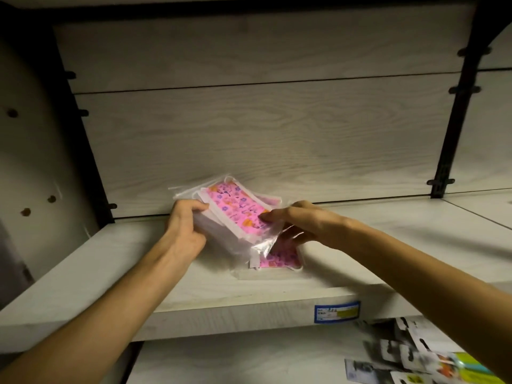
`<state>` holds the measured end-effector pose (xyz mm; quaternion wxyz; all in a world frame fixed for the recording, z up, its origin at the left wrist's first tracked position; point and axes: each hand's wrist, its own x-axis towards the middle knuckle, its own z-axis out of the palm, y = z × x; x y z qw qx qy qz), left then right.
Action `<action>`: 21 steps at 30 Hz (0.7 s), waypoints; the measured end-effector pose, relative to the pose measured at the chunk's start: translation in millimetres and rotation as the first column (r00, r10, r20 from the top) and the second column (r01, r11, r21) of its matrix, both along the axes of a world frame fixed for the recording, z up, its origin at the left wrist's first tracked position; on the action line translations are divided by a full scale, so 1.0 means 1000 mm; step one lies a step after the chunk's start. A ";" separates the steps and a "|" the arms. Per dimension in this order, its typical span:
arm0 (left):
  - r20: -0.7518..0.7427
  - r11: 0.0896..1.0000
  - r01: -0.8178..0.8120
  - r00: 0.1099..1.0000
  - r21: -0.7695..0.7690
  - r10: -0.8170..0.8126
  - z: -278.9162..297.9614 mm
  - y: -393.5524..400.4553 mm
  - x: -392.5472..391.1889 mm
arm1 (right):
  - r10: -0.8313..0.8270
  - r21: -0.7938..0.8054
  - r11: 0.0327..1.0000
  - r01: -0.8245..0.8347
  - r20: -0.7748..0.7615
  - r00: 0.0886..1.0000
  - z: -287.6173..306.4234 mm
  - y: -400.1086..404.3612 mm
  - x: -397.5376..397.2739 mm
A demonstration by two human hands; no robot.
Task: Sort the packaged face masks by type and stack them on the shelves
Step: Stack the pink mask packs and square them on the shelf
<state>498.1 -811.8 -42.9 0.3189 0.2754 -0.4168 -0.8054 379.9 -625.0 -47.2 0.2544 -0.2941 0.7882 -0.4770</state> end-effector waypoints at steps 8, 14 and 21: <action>0.234 0.973 -0.145 0.955 -0.180 0.185 -0.008 -0.062 0.022 | 0.074 0.162 0.985 0.062 -0.715 0.695 -0.036 0.022 0.040; 0.426 0.967 0.032 0.901 -0.251 0.081 -0.019 -0.089 0.039 | 0.129 0.190 0.978 0.081 -0.868 0.480 -0.030 0.002 0.058; 0.507 0.928 0.119 0.858 -0.353 0.083 -0.015 -0.098 0.053 | 0.140 0.202 0.974 0.107 -0.898 0.416 -0.034 -0.005 0.062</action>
